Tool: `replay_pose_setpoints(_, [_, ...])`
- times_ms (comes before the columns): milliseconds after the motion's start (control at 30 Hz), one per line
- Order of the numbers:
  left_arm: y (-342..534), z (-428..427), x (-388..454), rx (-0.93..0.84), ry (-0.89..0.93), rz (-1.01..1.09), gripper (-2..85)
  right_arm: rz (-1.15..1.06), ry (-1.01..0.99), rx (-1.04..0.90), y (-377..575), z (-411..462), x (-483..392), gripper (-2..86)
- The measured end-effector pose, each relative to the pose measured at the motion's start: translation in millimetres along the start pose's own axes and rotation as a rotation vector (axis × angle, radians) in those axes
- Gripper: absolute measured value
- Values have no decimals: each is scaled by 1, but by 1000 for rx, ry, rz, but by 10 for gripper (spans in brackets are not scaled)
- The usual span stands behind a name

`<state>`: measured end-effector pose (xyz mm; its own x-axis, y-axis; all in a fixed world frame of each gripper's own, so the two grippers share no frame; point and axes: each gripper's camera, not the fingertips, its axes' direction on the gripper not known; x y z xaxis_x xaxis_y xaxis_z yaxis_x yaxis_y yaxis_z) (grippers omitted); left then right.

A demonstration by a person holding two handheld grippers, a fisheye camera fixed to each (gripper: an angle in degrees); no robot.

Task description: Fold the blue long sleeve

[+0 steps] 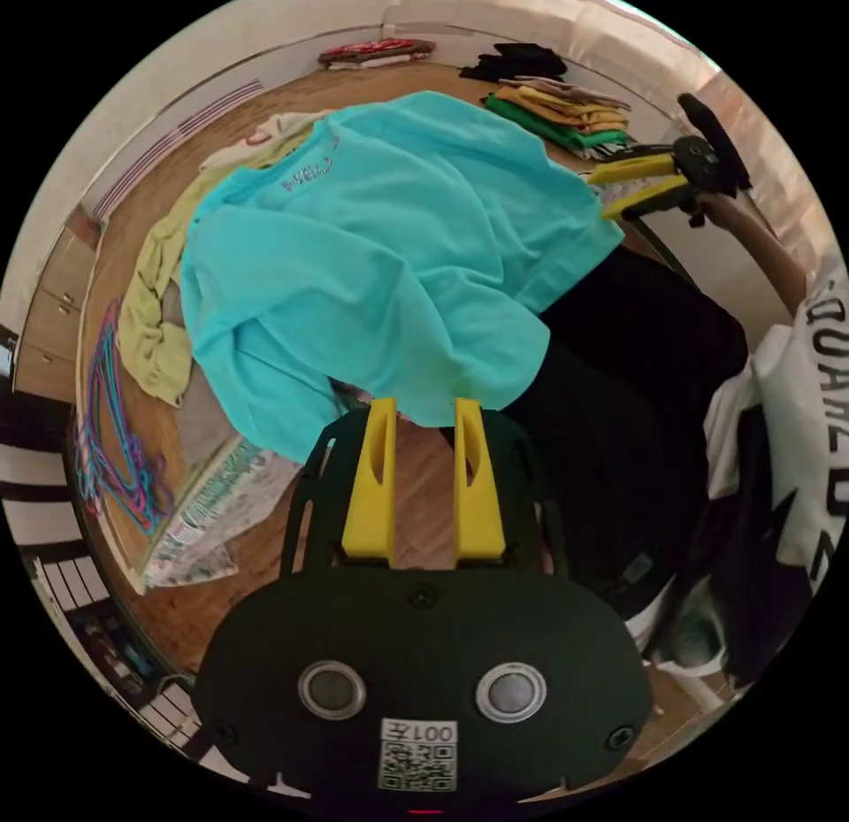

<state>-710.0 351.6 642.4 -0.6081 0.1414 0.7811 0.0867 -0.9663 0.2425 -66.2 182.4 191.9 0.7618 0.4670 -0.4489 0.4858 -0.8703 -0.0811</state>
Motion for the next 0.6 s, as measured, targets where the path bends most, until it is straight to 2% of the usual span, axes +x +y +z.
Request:
replay_pose_setpoints(167, [9,12,-19,19,29,-112,32,219,-128,31,30,28,19,103])
replay_pose_setpoints(300, [20,14,-49,96,177,-200,-5,324,-314,154,52,38,40,44])
replay_pose_setpoints(467, [44,12,-82,173,294,-272,-9,321,-337,257,75,35,44,22])
replay_pose_setpoints(600, [77,-16,-92,327,325,-275,-10,330,-284,373,108,9,48,15])
